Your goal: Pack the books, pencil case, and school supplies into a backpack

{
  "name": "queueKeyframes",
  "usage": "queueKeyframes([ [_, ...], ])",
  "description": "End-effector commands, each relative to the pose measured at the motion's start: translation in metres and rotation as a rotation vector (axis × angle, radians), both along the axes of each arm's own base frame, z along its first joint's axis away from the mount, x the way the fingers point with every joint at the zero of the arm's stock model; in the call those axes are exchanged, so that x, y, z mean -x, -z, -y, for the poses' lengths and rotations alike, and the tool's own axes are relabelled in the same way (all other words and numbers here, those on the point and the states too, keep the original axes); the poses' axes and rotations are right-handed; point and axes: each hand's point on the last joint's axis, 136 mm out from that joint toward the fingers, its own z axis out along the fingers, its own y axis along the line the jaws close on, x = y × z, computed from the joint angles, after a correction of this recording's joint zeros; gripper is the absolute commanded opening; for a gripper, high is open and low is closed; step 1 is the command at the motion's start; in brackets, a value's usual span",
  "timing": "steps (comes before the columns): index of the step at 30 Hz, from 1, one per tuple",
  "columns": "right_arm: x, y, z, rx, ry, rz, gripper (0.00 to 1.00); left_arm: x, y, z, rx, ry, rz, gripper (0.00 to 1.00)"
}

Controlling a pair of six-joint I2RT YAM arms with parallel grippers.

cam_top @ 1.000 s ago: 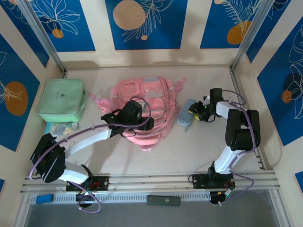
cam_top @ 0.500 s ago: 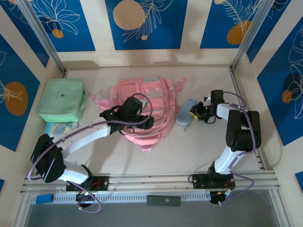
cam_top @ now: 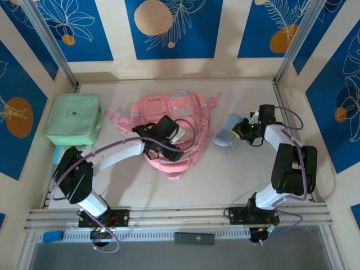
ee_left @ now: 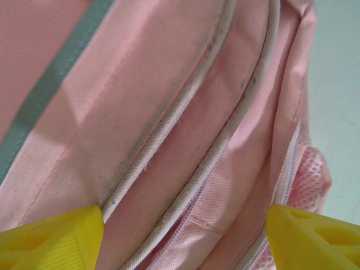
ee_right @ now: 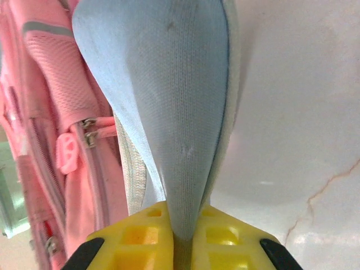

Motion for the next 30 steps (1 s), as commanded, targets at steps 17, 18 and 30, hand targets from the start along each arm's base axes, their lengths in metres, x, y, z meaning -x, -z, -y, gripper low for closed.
queueKeyframes([
  [17,0.022,-0.049,-0.01,-0.051,-0.024,0.057,0.04,-0.009,-0.003,0.022,-0.072,0.219,0.059,0.82],
  [18,0.022,-0.049,-0.011,-0.056,-0.026,0.056,0.05,-0.012,0.001,0.02,-0.094,0.211,0.069,0.86],
  [30,0.028,-0.061,-0.018,-0.059,-0.042,0.075,0.05,-0.058,-0.013,0.011,-0.179,0.176,0.185,0.83],
])
